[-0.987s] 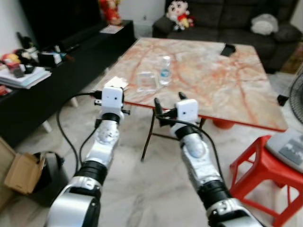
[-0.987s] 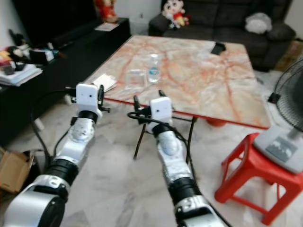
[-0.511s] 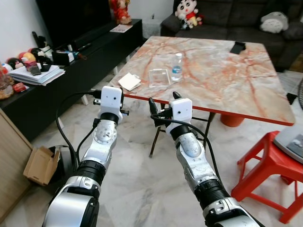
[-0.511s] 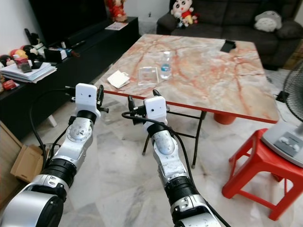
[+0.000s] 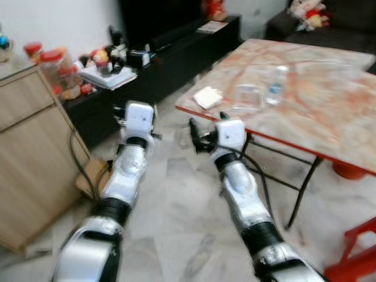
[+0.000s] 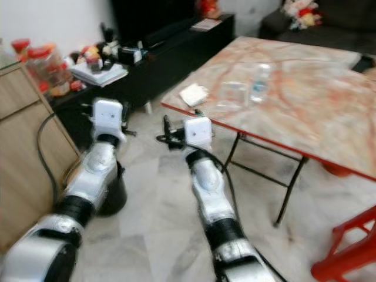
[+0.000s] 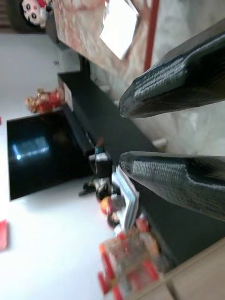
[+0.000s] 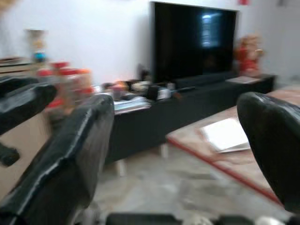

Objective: Picking trash to rubbish bin

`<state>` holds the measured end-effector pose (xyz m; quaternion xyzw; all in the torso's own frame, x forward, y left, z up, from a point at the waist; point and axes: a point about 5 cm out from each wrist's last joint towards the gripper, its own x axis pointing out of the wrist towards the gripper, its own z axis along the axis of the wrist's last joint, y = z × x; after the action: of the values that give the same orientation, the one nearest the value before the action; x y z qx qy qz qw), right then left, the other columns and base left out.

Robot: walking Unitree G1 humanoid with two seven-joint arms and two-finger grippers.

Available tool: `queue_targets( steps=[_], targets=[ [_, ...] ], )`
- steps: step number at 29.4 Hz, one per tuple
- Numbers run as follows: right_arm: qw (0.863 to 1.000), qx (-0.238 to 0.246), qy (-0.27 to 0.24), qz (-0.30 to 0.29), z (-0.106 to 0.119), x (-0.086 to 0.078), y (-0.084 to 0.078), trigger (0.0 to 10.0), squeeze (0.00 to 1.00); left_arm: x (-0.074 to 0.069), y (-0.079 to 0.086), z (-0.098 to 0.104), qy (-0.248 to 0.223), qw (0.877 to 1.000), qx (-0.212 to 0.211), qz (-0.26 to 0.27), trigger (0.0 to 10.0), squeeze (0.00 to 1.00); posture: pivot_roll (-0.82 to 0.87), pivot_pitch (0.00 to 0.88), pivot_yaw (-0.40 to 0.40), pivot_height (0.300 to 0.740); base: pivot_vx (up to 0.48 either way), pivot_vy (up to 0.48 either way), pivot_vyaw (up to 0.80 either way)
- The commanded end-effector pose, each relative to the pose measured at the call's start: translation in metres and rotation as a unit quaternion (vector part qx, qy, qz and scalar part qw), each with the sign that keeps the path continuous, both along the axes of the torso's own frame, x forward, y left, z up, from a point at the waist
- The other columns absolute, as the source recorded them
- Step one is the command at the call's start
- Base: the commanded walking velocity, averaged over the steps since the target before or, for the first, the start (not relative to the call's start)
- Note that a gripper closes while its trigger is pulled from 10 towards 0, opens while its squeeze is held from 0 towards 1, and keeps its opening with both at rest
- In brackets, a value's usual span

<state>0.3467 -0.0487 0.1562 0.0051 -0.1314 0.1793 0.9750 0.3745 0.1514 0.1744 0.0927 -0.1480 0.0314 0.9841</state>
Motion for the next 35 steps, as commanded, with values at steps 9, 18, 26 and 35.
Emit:
queue_targets(
  steps=[9,18,26,35],
  targets=[
    [1.000,0.011,0.002,-0.012,0.001,0.001,-0.008,10.0,0.00,0.001,-0.020,0.009,-0.016,1.000,-0.001,-0.025,10.0,0.00,-0.08,0.003,0.039,0.740,0.480,0.000,0.00],
    [1.000,0.008,0.003,-0.009,0.001,0.001,-0.007,10.0,0.00,0.001,-0.020,0.010,-0.018,0.999,-0.003,-0.027,10.0,0.00,-0.08,0.000,0.036,0.740,0.480,0.000,-0.36],
    [1.000,0.005,0.003,-0.005,0.001,0.000,-0.005,10.0,0.00,0.000,-0.023,0.011,-0.023,0.999,-0.006,-0.040,10.0,0.00,-0.08,0.000,0.037,0.740,0.473,0.000,-0.28],
    [1.000,0.008,0.000,-0.003,0.002,0.000,-0.004,10.0,0.00,-0.004,-0.034,0.018,-0.054,0.995,-0.007,-0.086,10.0,0.00,-0.08,0.000,0.039,0.740,0.135,0.000,-0.68]
  ],
)
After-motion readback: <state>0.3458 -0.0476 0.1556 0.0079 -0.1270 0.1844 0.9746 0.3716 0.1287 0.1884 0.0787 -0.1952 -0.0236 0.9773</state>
